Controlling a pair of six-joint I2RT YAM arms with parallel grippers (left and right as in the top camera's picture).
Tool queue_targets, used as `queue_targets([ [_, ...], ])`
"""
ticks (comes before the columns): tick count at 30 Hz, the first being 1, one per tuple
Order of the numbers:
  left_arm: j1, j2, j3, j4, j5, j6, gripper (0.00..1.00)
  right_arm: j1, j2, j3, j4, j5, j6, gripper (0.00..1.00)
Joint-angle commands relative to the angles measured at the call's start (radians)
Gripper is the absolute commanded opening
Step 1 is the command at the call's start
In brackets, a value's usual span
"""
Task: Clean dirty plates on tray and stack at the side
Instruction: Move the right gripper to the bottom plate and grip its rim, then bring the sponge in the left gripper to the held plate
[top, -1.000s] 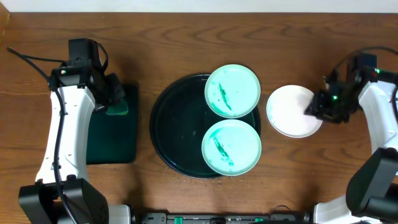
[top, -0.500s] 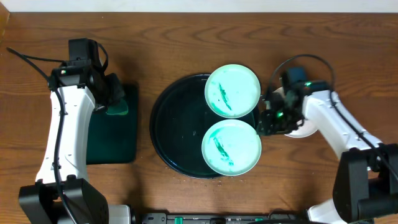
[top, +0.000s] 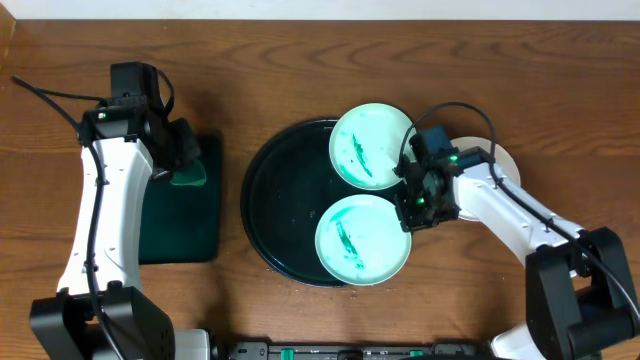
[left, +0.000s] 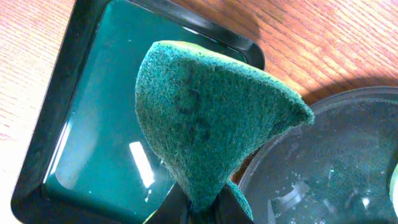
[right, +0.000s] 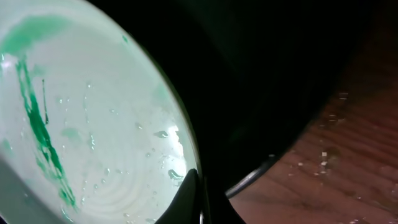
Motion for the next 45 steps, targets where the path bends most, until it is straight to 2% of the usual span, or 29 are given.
queue_targets([
  [1,-0.002,0.006,-0.009,-0.008,-0.001,0.013,0.07,0.065,0.001,0.034,0.001,0.003,0.058,0.01],
  [3,-0.002,0.006,-0.009,-0.010,-0.001,0.013,0.07,0.110,0.001,0.074,0.016,0.003,0.115,0.01],
  [6,-0.002,0.006,-0.009,-0.009,-0.001,0.013,0.07,0.174,0.001,0.124,0.066,-0.003,0.285,0.01],
  [11,-0.002,0.006,-0.009,-0.009,-0.001,0.012,0.07,0.254,0.017,0.146,0.206,0.091,0.457,0.01],
  [15,-0.002,0.006,-0.009,-0.011,0.000,0.012,0.07,0.294,0.099,0.159,0.256,0.127,0.479,0.01],
  [21,-0.020,0.006,-0.013,-0.020,0.037,0.012,0.07,0.293,0.234,0.272,0.148,0.103,0.467,0.01],
  [28,-0.130,0.006,-0.015,-0.023,0.072,0.013,0.07,0.269,0.313,0.320,0.111,0.034,0.452,0.01],
  [32,-0.191,0.006,-0.015,-0.023,0.071,0.012,0.07,0.247,0.330,0.320,0.113,-0.001,0.452,0.20],
  [34,-0.206,0.006,-0.015,-0.023,0.071,0.012,0.07,0.243,0.342,0.320,0.116,-0.018,0.452,0.21],
  [35,-0.209,0.006,-0.015,-0.023,0.071,0.012,0.07,0.239,0.346,0.320,0.117,-0.024,0.452,0.19],
  [38,-0.209,0.006,-0.015,-0.023,0.083,0.013,0.07,0.227,0.351,0.320,0.117,-0.039,0.452,0.01],
  [45,-0.237,0.006,-0.082,-0.014,0.192,0.005,0.07,0.220,0.352,0.320,0.119,-0.046,0.452,0.01],
])
